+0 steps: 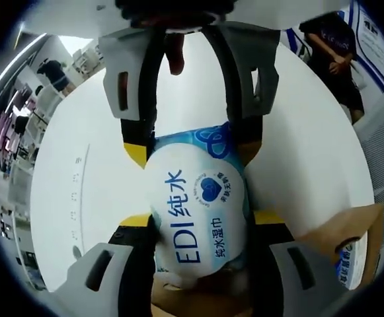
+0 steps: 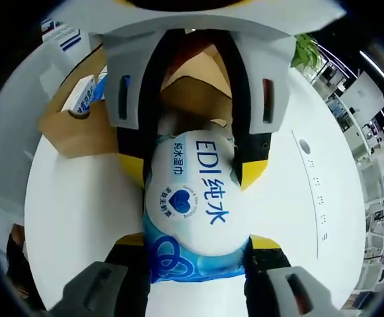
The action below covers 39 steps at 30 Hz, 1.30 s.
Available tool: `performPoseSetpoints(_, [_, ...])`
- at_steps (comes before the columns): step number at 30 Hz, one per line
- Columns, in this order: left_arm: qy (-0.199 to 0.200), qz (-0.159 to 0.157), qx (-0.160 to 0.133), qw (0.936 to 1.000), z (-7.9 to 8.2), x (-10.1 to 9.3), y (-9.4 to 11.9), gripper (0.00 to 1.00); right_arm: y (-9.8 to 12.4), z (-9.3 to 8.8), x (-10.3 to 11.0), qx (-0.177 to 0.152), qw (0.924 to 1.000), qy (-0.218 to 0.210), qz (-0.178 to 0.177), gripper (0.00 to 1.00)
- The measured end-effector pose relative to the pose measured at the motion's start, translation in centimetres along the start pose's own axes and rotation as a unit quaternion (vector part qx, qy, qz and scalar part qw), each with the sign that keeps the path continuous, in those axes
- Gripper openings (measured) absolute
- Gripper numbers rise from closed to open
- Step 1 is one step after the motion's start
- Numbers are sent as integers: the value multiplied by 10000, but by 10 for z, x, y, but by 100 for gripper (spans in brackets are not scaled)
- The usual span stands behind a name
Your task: Operate the shoe box by opening the lid, removing the specified soft item, and placing it in the target area until the item is outside and the box remains undamaged.
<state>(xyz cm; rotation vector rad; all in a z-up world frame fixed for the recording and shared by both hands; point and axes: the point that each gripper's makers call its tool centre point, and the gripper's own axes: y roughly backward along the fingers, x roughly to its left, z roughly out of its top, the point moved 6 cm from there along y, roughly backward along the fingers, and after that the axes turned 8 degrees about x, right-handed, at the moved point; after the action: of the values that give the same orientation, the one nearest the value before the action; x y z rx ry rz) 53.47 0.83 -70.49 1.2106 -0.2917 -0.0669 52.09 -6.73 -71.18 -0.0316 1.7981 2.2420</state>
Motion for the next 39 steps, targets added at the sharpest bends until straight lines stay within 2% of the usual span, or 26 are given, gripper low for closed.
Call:
performPoseSetpoints(9, [-25,64,-56,10000,4,-7,7,61,13,0,1,14,9999,-41,-120,50])
performPoseSetpoints(15, [23,112,-154,9998,11,-11,22,61,25,3,4,6,9996,-115,-270,49])
performPoseSetpoints(22, [267,233,-431,9984,18,-17,51,63,49,10,3,-210,9974,-482,-494,51])
performPoseSetpoints(26, [418,290,-538,9973,18,-21,64,64,58,14,10,-337,9950,-759,-550,56])
performPoseSetpoints(28, [685,296,-637,9952,17,-24,71,65,63,16,12,-392,9939,-839,-597,57])
performPoseSetpoints(32, [1321,289,-988,9859,13,-30,82,65,70,21,19,-596,9891,-1156,-690,58])
performPoseSetpoints(35, [1461,328,-1040,9832,6,-35,89,65,75,24,26,-692,9861,-1349,-673,59])
performPoseSetpoints(37, [1624,346,-1144,9795,3,-39,96,64,78,28,33,-848,9828,-1533,-577,60])
performPoseSetpoints(39, [1816,444,-1231,9746,-4,-40,104,63,81,29,35,-891,9805,-1633,-634,62])
